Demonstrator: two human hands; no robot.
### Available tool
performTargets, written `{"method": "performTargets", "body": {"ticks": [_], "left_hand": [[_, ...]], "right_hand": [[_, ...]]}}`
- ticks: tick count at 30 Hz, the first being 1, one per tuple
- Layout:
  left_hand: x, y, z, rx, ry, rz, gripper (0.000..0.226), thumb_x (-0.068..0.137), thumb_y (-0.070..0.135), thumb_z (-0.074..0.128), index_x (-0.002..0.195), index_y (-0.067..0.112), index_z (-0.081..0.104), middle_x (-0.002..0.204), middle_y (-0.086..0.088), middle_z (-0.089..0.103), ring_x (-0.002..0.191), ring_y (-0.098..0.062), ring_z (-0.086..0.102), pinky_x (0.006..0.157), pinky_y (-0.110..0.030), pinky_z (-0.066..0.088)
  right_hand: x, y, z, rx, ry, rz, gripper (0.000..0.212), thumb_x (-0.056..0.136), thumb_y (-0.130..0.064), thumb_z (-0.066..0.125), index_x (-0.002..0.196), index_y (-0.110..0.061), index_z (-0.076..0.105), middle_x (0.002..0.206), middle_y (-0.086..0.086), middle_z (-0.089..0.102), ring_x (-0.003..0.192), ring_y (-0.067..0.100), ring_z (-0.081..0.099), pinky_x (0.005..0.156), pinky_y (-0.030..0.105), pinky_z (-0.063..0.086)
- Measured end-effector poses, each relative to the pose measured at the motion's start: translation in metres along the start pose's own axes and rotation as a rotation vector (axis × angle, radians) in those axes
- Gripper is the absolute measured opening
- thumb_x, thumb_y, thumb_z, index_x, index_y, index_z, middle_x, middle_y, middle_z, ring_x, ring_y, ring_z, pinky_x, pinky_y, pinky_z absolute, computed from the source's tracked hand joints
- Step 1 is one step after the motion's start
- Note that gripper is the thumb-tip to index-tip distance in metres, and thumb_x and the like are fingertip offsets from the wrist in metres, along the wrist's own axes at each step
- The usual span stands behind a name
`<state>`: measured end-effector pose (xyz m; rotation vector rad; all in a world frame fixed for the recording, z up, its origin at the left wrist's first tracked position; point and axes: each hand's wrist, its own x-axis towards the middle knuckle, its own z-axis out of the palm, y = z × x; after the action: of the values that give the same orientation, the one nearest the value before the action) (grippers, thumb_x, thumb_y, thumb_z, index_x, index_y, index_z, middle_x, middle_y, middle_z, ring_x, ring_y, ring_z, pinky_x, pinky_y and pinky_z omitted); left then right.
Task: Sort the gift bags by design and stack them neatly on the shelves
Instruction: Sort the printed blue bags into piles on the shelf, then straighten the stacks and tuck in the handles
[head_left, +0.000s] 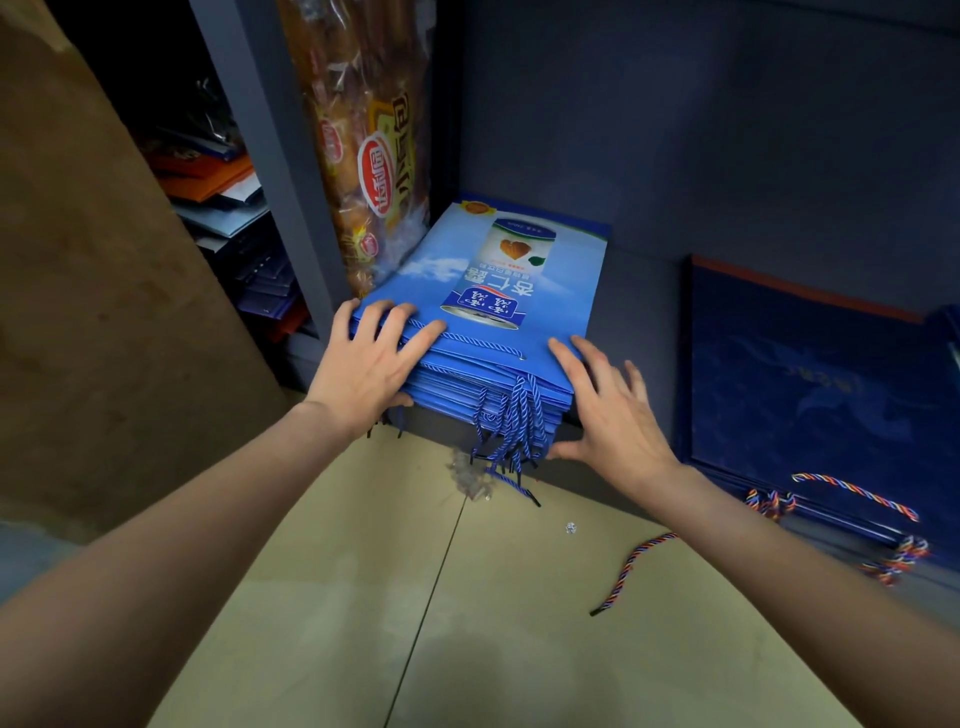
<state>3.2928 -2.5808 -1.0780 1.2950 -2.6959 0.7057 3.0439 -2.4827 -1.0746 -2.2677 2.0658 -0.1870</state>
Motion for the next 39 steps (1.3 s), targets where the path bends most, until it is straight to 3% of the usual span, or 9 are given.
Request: {"method": "performTargets", "body": {"ticks": [11,17,20,23,27,30,33,36,39], "left_hand": [[-0.003,0.006,-0.001,-0.053,0.007,-0.047,0.109,0.038,0.036,0.093,0.128,0.017,0.035,0.12,-0.019,0.055,0.11,-0.039,0.053,0.097,-0.055,0.039],[-0.015,0.004,-0.005,-0.054,0.008,-0.046,0.123,0.039,0.043,0.091,0.14,0.014,0.028,0.137,-0.023,0.045,0.126,-0.041,0.044,0.104,-0.055,0.032],[-0.027,0.007,-0.003,-0.041,-0.034,-0.06,0.127,0.045,0.048,0.088,0.145,0.011,0.019,0.144,-0.024,0.037,0.132,-0.042,0.035,0.108,-0.052,0.028],[-0.033,0.014,-0.001,-0.02,-0.08,-0.068,0.123,0.054,0.045,0.084,0.147,0.008,0.013,0.148,-0.024,0.029,0.136,-0.043,0.027,0.111,-0.051,0.021],[-0.029,0.015,-0.011,-0.139,0.0,-0.086,0.1,0.066,0.051,0.07,0.143,0.008,0.024,0.145,-0.023,0.036,0.134,-0.041,0.033,0.109,-0.056,0.02],[-0.009,0.03,-0.038,-0.318,0.133,-0.042,0.077,0.077,0.048,0.045,0.141,0.008,0.03,0.147,-0.02,0.033,0.137,-0.035,0.031,0.11,-0.053,0.014],[0.026,0.077,-0.068,-0.491,0.173,-0.004,0.069,0.08,0.042,0.042,0.138,0.005,0.037,0.145,-0.019,0.037,0.135,-0.032,0.034,0.111,-0.049,0.016],[0.052,0.137,-0.087,-0.563,0.123,0.083,0.07,0.08,0.044,0.036,0.139,0.005,0.04,0.143,-0.018,0.041,0.133,-0.034,0.038,0.111,-0.051,0.026],[0.061,0.183,-0.098,-0.565,-0.034,0.185,0.077,0.084,0.053,0.023,0.148,0.01,0.021,0.153,-0.014,0.024,0.142,-0.031,0.021,0.115,-0.047,0.014]], "right_hand": [[-0.004,-0.001,0.004,-0.039,0.014,-0.004,0.105,0.069,-0.048,0.074,0.149,-0.018,0.013,0.155,0.002,0.014,0.131,0.023,0.038,0.115,0.049,0.008],[-0.007,0.003,-0.001,-0.199,0.194,-0.182,0.123,0.045,-0.056,0.084,0.143,-0.014,0.023,0.142,0.017,0.039,0.127,0.036,0.042,0.104,0.059,0.03],[-0.01,-0.001,0.001,-0.279,0.236,-0.361,0.108,0.055,-0.058,0.078,0.144,-0.026,0.027,0.147,0.015,0.031,0.132,0.036,0.031,0.106,0.06,0.028],[-0.01,-0.01,0.013,-0.337,0.158,-0.348,0.099,0.059,-0.059,0.076,0.142,-0.03,0.029,0.149,0.012,0.025,0.131,0.039,0.037,0.103,0.059,0.031],[-0.014,-0.009,0.0,-0.258,0.178,-0.332,0.083,0.072,-0.064,0.06,0.141,-0.03,0.03,0.147,0.013,0.031,0.13,0.04,0.037,0.103,0.059,0.029],[-0.036,0.017,-0.03,-0.101,0.174,-0.188,0.075,0.08,-0.064,0.039,0.144,-0.03,0.022,0.146,0.01,0.033,0.134,0.035,0.03,0.108,0.055,0.022],[-0.073,0.071,-0.054,-0.01,0.102,0.027,0.078,0.08,-0.067,0.035,0.145,-0.026,0.018,0.147,0.011,0.032,0.136,0.035,0.029,0.11,0.053,0.022],[-0.11,0.129,-0.075,-0.01,0.042,0.257,0.085,0.081,-0.069,0.041,0.148,-0.021,0.02,0.149,0.011,0.026,0.137,0.033,0.026,0.11,0.051,0.024],[-0.137,0.166,-0.084,0.065,0.015,0.435,0.086,0.077,-0.06,0.051,0.148,-0.025,0.017,0.152,0.009,0.017,0.138,0.032,0.021,0.112,0.048,0.023]]}}
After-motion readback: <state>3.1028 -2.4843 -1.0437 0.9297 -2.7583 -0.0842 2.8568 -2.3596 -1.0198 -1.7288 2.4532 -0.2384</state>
